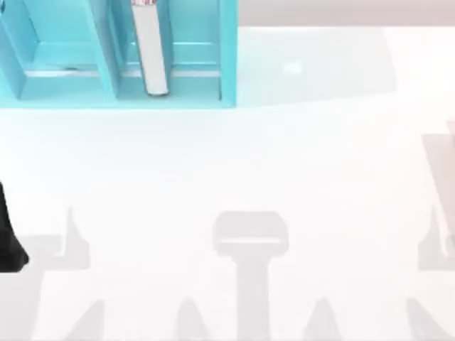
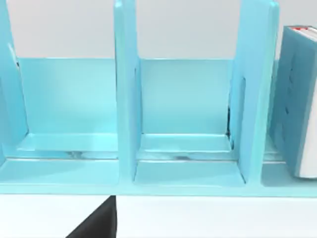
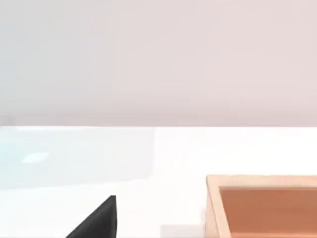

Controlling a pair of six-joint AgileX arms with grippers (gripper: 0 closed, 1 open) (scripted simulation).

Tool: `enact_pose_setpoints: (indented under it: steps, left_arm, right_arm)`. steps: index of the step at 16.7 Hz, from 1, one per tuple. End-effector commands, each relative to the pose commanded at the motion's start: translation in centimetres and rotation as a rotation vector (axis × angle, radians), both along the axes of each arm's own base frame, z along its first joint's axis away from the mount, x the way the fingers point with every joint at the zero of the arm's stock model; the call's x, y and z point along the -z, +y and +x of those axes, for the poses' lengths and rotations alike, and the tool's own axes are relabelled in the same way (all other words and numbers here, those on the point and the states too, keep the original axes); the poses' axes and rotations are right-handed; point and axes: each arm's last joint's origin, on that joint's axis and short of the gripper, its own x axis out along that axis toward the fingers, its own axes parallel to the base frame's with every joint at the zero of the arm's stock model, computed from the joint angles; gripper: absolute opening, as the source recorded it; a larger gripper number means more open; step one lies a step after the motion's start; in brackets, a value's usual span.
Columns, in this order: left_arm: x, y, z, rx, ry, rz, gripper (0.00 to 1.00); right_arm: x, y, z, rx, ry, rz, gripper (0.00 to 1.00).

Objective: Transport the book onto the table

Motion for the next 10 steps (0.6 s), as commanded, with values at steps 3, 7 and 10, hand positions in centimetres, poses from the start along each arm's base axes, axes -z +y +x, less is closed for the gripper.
enact_pose_setpoints:
  steps: [3,7,10]
  left_arm:
    - [-0.2,0.0,0.0,0.002,-0.006,-0.001,1.0]
    - [-3.1,-0.4,0.6,0.014,-0.065,-0.013,1.0]
    - [-6.0,-1.0,2.4,0.02,-0.091,-0.031,1.0]
  right_arm:
    - [0.0,0.0,0.0,0.0,0.0,0.0,1.0]
    - [0.0,0.0,0.0,0.0,0.0,0.0,1.0]
    - [0.0,0.0,0.0,0.0,0.0,0.0,1.0]
